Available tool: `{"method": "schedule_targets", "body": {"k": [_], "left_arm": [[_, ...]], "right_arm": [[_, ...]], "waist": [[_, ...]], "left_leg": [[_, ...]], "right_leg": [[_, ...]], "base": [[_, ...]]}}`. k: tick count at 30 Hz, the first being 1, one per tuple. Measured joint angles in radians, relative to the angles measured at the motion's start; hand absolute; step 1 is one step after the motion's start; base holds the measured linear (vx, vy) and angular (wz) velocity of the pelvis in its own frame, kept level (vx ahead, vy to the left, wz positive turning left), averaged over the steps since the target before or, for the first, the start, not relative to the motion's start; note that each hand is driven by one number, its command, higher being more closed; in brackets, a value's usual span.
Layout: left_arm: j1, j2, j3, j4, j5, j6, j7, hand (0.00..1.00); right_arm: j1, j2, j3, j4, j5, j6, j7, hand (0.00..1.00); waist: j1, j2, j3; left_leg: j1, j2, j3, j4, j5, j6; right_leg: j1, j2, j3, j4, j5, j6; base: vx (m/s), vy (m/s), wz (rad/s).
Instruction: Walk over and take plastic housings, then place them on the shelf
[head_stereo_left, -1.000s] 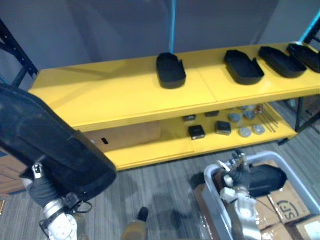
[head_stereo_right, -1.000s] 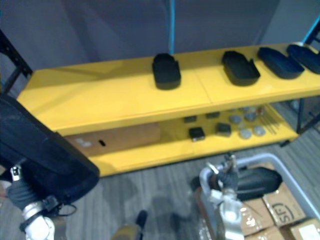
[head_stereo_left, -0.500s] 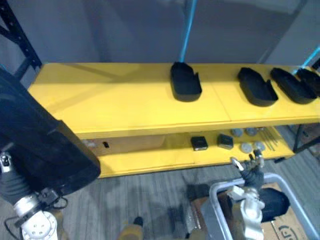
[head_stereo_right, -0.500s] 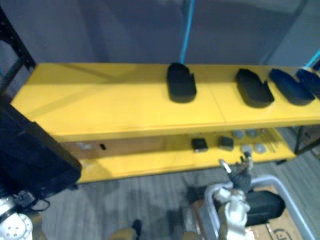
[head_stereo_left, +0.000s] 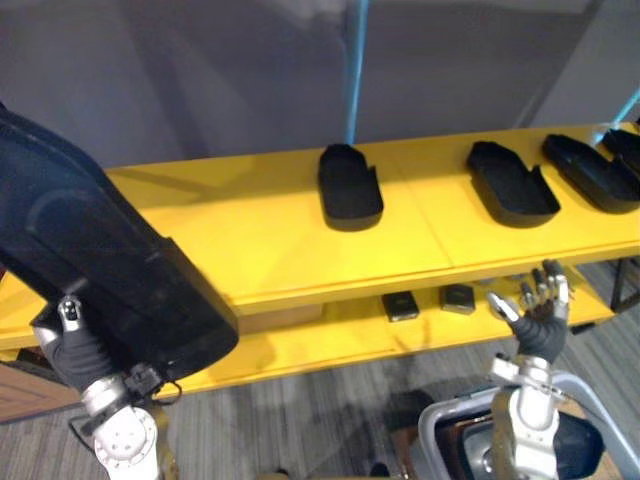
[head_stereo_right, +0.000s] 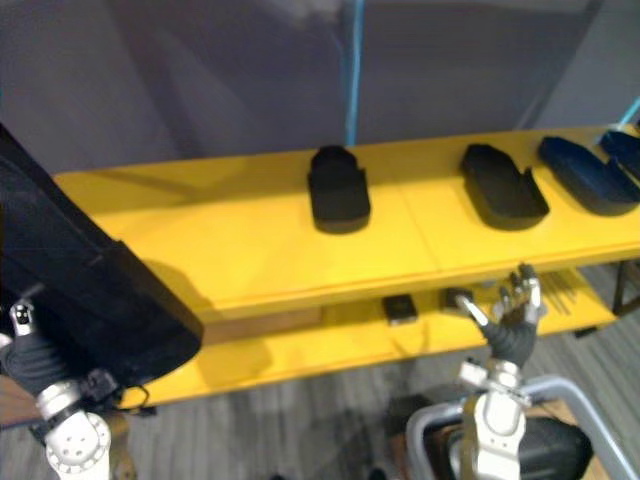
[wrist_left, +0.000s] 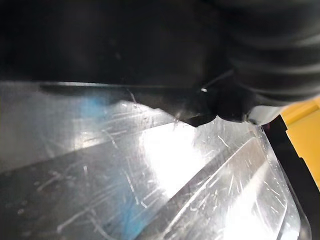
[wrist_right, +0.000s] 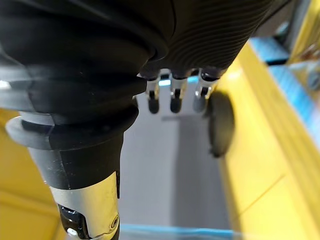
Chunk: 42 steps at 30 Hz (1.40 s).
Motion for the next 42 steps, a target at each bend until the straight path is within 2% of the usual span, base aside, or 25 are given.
{"method": "schedule_targets", "body": {"k": [3, 5, 7, 11, 12, 15, 17, 18, 20, 21, 26, 28, 30, 31, 35, 36, 42], "left_arm": [[0.003, 0.020, 0.043, 0.000, 0.056, 0.005, 0.007, 1.00], [0.001, 0.085, 0.082, -0.002, 0.103, 0.037, 0.005, 1.00], [-0.002, 0.140, 0.092, -0.001, 0.106, 0.070, -0.012, 1.00], [-0.043, 0.209, 0.109, 0.011, 0.109, 0.131, -0.081, 1.00], [-0.060, 0.230, 0.107, 0.024, 0.106, 0.142, -0.091, 1.00], [-0.101, 0.264, 0.107, 0.050, 0.095, 0.168, -0.106, 1.00], [-0.119, 0.277, 0.106, 0.072, 0.072, 0.185, -0.110, 1.00], [-0.134, 0.277, 0.104, 0.089, 0.049, 0.199, -0.110, 1.00], [-0.177, 0.277, 0.094, 0.147, 0.047, 0.224, -0.108, 1.00], [-0.199, 0.278, 0.074, 0.185, 0.022, 0.238, -0.107, 1.00], [-0.300, 0.290, 0.000, 0.375, -0.028, 0.298, -0.094, 1.00], [-0.332, 0.322, -0.026, 0.461, -0.060, 0.341, -0.093, 1.00], [-0.357, 0.359, -0.041, 0.526, -0.063, 0.365, -0.093, 1.00], [-0.372, 0.374, -0.042, 0.555, -0.067, 0.374, -0.098, 1.00], [-0.533, 0.523, -0.048, 0.809, -0.106, 0.425, -0.109, 1.00], [-0.569, 0.555, -0.051, 0.850, -0.108, 0.438, -0.109, 1.00], [-0.698, 0.681, -0.106, 0.966, -0.084, 0.486, -0.135, 1.00]], "right_arm": [[-0.030, -0.001, 0.001, -0.069, -0.021, -0.010, -0.018, 0.00], [-0.069, -0.022, 0.006, -0.134, -0.036, -0.038, -0.063, 0.00], [-0.097, -0.058, 0.007, -0.154, -0.046, -0.040, -0.092, 0.00], [-0.106, -0.090, 0.006, -0.154, -0.102, -0.022, -0.162, 0.00], [-0.104, -0.092, -0.003, -0.154, -0.111, -0.004, -0.179, 0.00], [-0.078, -0.096, -0.038, -0.154, -0.102, 0.022, -0.174, 0.00], [-0.048, -0.096, -0.066, -0.153, -0.029, 0.040, -0.117, 0.00], [-0.025, -0.096, -0.079, -0.150, 0.049, 0.059, -0.051, 0.00], [0.019, -0.091, -0.075, -0.143, 0.121, 0.087, 0.056, 0.00], [0.038, -0.078, -0.059, -0.131, 0.132, 0.105, 0.112, 0.00], [0.082, -0.049, 0.094, -0.072, 0.130, 0.165, 0.242, 0.00], [0.104, -0.036, 0.171, -0.040, 0.131, 0.211, 0.315, 0.00], [0.130, -0.036, 0.220, -0.035, 0.131, 0.238, 0.374, 0.00], [0.141, -0.036, 0.235, -0.035, 0.130, 0.248, 0.393, 0.00], [0.221, -0.078, 0.351, -0.035, 0.122, 0.300, 0.481, 0.00], [0.233, -0.094, 0.367, -0.035, 0.122, 0.306, 0.492, 0.00], [0.249, -0.157, 0.446, -0.043, 0.123, 0.319, 0.503, 0.00]], "waist": [[0.002, 0.000, 0.000], [0.000, 0.005, -0.002], [0.000, 0.009, -0.009], [-0.001, 0.024, -0.015], [-0.007, 0.030, -0.017], [-0.021, 0.042, -0.015], [-0.032, 0.052, -0.019], [-0.038, 0.059, -0.022], [-0.061, 0.066, -0.025], [-0.060, 0.068, -0.025], [-0.085, 0.068, -0.025], [-0.097, 0.069, -0.024], [-0.100, 0.074, -0.021], [-0.106, 0.076, -0.020], [-0.114, 0.075, -0.014], [-0.128, 0.074, -0.011], [-0.165, 0.072, 0.004]], "left_leg": [[-0.001, -0.004, 0.000, 0.000, 0.001, 0.001], [0.002, -0.002, 0.000, 0.000, 0.001, 0.001], [0.003, -0.002, 0.000, 0.001, 0.002, 0.001], [0.017, -0.003, 0.006, -0.001, 0.003, 0.002], [0.018, -0.003, 0.009, -0.001, 0.003, 0.002], [0.031, 0.000, 0.030, -0.011, 0.005, 0.002], [0.047, 0.001, 0.051, -0.024, 0.007, 0.002], [0.057, 0.002, 0.066, -0.032, 0.007, 0.003], [0.063, 0.002, 0.077, -0.036, 0.007, 0.003], [0.074, 0.008, 0.097, -0.041, 0.007, 0.003], [0.087, 0.019, 0.120, -0.053, 0.010, -0.002], [0.088, 0.025, 0.133, -0.055, 0.010, -0.003], [0.088, 0.030, 0.151, -0.056, 0.010, -0.003], [0.088, 0.030, 0.153, -0.057, 0.011, -0.003], [0.087, 0.041, 0.208, -0.057, 0.013, -0.007], [0.085, 0.041, 0.217, -0.057, 0.013, -0.007], [0.082, 0.034, 0.263, -0.056, 0.013, -0.007]], "right_leg": [[0.002, -0.004, -0.004, -0.004, 0.002, 0.002], [0.011, -0.001, -0.007, -0.013, 0.005, 0.002], [0.013, 0.000, -0.007, -0.014, 0.007, 0.000], [0.017, -0.001, -0.001, -0.015, 0.008, 0.000], [0.015, 0.000, 0.002, -0.015, 0.009, 0.000], [0.011, 0.002, 0.024, -0.015, 0.011, 0.001], [0.011, 0.004, 0.043, -0.017, 0.013, 0.002], [0.010, 0.006, 0.058, -0.020, 0.016, 0.002], [0.011, 0.008, 0.069, -0.029, 0.022, 0.003], [0.011, 0.014, 0.086, -0.032, 0.026, 0.000], [0.009, 0.028, 0.109, -0.043, 0.035, -0.007], [0.002, 0.037, 0.120, -0.043, 0.037, -0.010], [-0.007, 0.041, 0.136, -0.043, 0.041, -0.012], [-0.009, 0.045, 0.138, -0.043, 0.041, -0.012], [-0.044, 0.055, 0.188, -0.030, 0.044, -0.015], [-0.053, 0.056, 0.195, -0.026, 0.044, -0.015], [-0.091, 0.056, 0.249, -0.010, 0.047, -0.013]], "base": [[-0.01, 0.008, 0.02], [0.00, 0.000, 0.00], [0.00, 0.000, 0.00], [0.00, -0.002, -0.03], [0.00, -0.008, -0.08], [0.01, -0.008, -0.20], [0.03, -0.007, -0.36], [0.02, -0.006, -0.25], [0.02, -0.008, -0.28], [0.01, -0.010, -0.33], [-0.01, -0.025, -0.19], [-0.01, -0.028, -0.14], [0.00, -0.015, -0.20], [0.01, -0.017, -0.22], [0.00, -0.008, -0.33], [0.00, -0.001, -0.30], [0.00, 0.014, -0.25]]}}
